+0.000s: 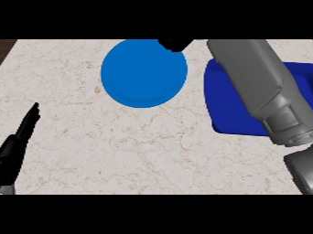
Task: Pick the can from the tray and place it in the plate
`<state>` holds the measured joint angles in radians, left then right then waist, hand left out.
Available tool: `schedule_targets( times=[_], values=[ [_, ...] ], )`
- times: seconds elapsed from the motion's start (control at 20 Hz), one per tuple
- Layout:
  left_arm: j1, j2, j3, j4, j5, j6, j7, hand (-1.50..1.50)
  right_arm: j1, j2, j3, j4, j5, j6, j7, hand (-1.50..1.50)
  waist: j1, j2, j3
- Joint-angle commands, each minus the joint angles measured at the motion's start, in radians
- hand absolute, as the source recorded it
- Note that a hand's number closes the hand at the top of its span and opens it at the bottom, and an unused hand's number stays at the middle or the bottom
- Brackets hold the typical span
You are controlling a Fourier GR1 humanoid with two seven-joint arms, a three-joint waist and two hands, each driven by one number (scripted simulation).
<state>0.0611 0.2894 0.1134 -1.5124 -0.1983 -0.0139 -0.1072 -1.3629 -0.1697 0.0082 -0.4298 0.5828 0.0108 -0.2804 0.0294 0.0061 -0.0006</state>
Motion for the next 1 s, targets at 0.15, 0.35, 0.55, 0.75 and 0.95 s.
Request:
schedule_targets(
  times=[0.15, 0.35, 0.55, 0.75, 0.95],
  values=[
    [-0.022, -0.037, -0.033, -0.024, -0.016, 0.007, 0.048, 0.00, -0.057, 0.120, 0.029, 0.132, 0.050, -0.014, 0.067, 1.50, 0.017, 0.008, 0.000],
    [0.003, -0.027, -0.022, 0.007, -0.030, 0.012, -0.047, 0.00, -0.065, 0.167, 0.032, 0.203, 0.063, -0.070, 0.083, 1.50, 0.042, 0.017, -0.001],
    [-0.064, -0.045, -0.043, 0.023, -0.041, 0.014, 0.006, 0.00, -0.046, 0.169, 0.062, 0.236, 0.028, -0.026, 0.050, 1.50, 0.047, 0.015, -0.001],
    [-0.046, -0.037, -0.050, 0.007, -0.040, -0.005, -0.006, 0.00, -0.022, 0.169, -0.008, 0.272, -0.076, -0.089, 0.153, -1.50, 0.072, 0.016, -0.001],
    [-0.090, -0.005, -0.024, 0.007, -0.017, -0.035, 0.009, 0.00, -0.050, 0.170, -0.006, 0.310, -0.071, -0.091, 0.178, -1.50, 0.080, 0.026, -0.001]
  ],
)
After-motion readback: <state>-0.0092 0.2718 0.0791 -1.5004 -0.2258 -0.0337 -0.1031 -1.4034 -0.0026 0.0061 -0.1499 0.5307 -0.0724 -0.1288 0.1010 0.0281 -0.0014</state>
